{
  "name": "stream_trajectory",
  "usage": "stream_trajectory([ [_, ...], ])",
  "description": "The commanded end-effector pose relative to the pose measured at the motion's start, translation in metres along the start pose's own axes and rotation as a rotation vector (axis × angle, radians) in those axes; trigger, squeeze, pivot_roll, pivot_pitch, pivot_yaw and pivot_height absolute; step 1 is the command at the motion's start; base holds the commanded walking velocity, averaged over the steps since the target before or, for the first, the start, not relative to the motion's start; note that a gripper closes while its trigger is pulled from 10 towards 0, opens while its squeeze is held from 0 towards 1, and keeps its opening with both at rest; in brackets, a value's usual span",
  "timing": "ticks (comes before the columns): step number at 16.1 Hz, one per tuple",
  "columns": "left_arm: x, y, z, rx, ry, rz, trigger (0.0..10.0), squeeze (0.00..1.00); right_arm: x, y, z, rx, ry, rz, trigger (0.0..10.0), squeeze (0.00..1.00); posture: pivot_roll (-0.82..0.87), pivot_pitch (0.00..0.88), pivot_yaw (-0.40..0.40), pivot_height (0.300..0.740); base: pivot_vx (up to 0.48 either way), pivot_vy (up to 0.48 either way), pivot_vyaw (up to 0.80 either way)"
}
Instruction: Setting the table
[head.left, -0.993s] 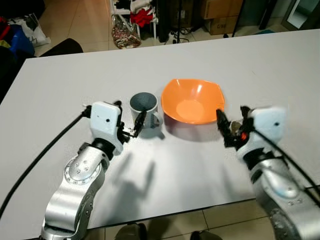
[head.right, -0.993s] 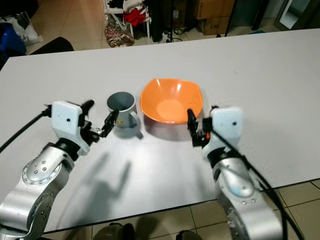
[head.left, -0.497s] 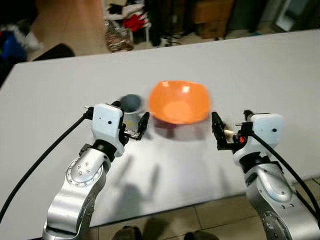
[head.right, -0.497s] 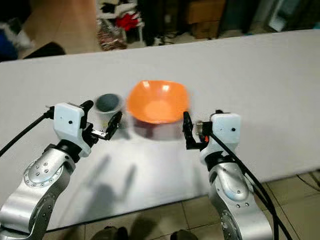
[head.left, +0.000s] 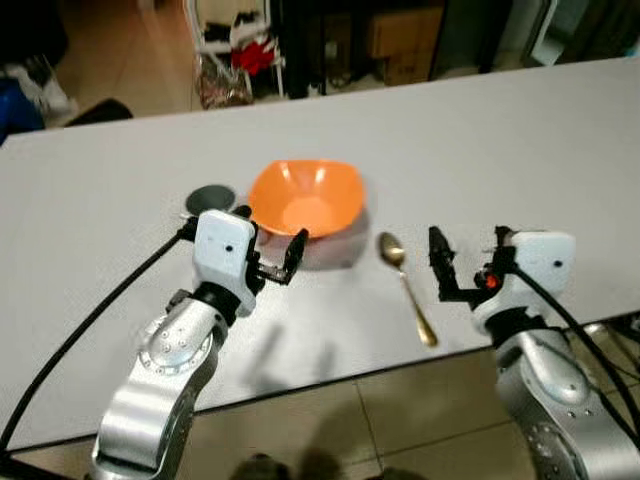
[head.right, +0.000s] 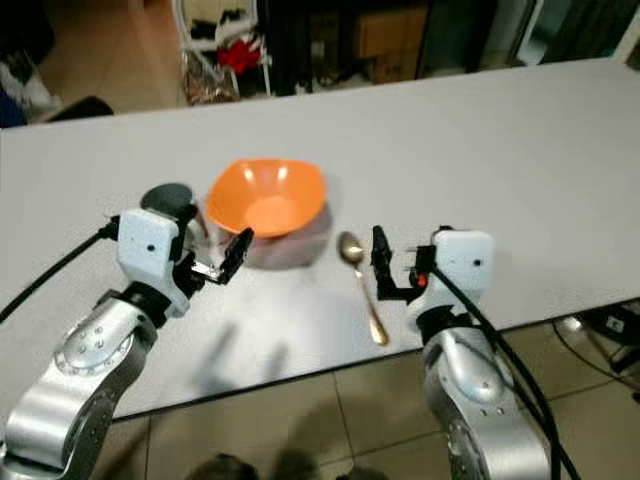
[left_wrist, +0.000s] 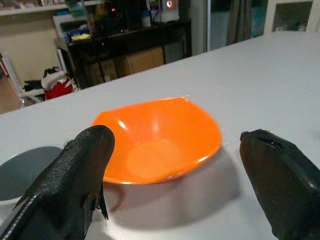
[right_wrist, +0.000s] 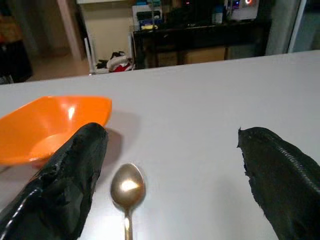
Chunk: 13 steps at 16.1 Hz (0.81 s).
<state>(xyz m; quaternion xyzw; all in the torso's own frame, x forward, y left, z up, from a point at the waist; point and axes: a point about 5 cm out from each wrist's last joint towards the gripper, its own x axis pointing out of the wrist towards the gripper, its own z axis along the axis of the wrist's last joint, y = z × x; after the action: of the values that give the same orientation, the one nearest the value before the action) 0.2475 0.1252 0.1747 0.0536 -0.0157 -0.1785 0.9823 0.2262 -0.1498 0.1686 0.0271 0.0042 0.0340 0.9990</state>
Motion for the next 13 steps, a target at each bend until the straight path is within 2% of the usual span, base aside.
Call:
stream_trajectory([
  [1, -0.0015, 0.0050, -0.0013, 0.018, 0.014, 0.018, 10.0, 1.00, -0.0005, 0.0046, -0.0004, 0.015, 0.007, 0.025, 10.0, 1.00, 0.03, 0.085, 0.046, 0.740, 0.000, -0.300, 0.00],
  [4, -0.0021, 0.0044, -0.0012, 0.023, 0.013, 0.013, 10.0, 0.94, -0.0010, 0.0047, -0.0026, 0.005, 0.025, 0.040, 10.0, 1.00, 0.03, 0.085, 0.046, 0.740, 0.000, -0.280, 0.00],
  [13, -0.0025, 0.0042, -0.0029, 0.037, 0.019, 0.005, 10.0, 0.93, -0.0028, 0.0041, -0.0057, 0.012, 0.039, 0.045, 10.0, 1.00, 0.02, 0.074, 0.047, 0.740, 0.000, -0.272, 0.00],
])
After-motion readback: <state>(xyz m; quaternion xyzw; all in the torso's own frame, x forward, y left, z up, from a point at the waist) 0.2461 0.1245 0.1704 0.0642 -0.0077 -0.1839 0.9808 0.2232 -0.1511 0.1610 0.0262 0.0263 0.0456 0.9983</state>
